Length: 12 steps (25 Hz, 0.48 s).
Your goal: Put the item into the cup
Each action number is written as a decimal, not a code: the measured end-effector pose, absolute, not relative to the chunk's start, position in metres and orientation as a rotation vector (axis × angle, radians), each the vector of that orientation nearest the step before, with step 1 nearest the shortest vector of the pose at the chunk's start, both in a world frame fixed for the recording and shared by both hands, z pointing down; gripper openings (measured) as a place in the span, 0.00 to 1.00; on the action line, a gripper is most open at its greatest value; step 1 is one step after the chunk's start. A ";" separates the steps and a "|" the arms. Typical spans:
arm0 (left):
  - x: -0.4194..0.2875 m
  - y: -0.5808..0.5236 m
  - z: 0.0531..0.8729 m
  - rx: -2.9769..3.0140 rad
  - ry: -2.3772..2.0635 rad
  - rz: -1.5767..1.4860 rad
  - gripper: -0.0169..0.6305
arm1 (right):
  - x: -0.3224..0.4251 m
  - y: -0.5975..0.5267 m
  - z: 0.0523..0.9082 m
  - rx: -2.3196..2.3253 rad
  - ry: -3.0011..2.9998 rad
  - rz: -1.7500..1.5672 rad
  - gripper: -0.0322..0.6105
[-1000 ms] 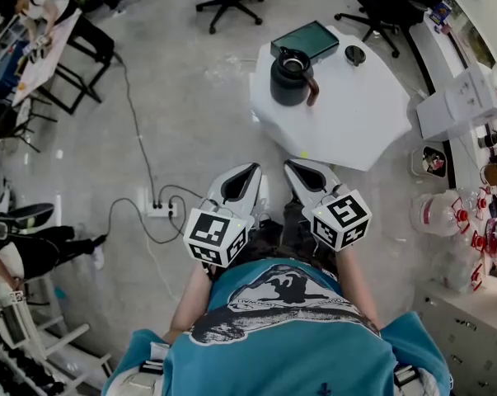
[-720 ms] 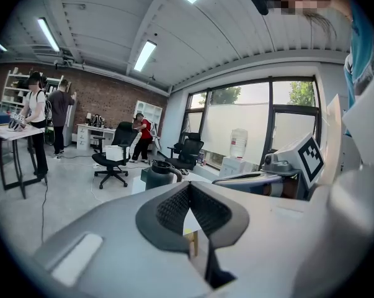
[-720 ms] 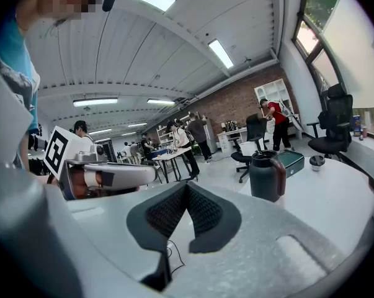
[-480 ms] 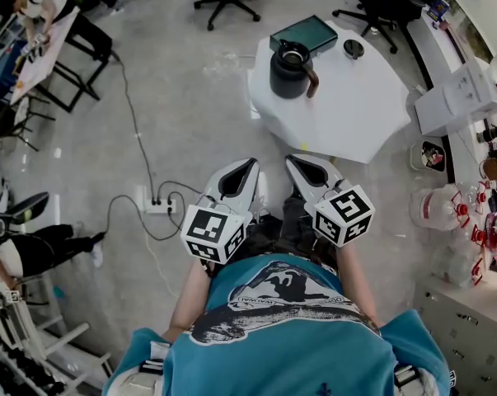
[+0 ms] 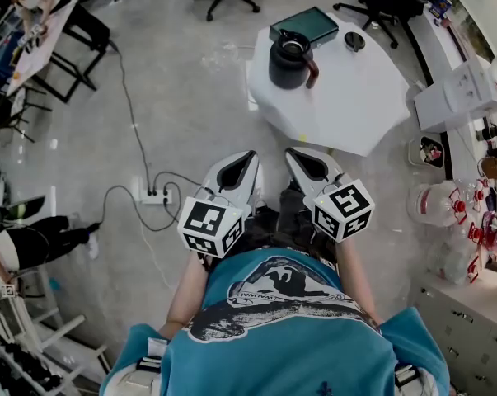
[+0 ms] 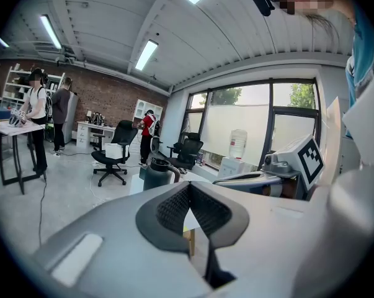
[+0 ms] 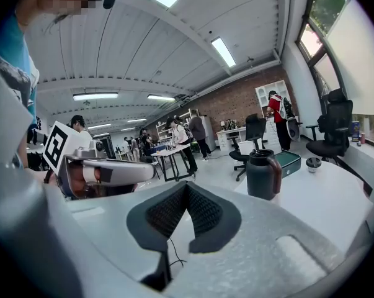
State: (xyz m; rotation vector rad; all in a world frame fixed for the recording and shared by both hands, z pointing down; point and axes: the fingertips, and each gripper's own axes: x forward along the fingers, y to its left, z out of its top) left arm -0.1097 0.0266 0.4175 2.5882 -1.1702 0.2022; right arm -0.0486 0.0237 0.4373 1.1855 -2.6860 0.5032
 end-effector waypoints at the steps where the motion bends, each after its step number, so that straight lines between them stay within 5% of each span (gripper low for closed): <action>1: -0.109 0.027 0.418 2.586 -1.169 0.200 0.05 | -0.048 0.024 0.438 1.185 -2.684 0.503 0.05; 12: -0.109 0.021 0.416 2.580 -1.171 0.197 0.05 | -0.045 0.021 0.439 1.171 -2.672 0.504 0.05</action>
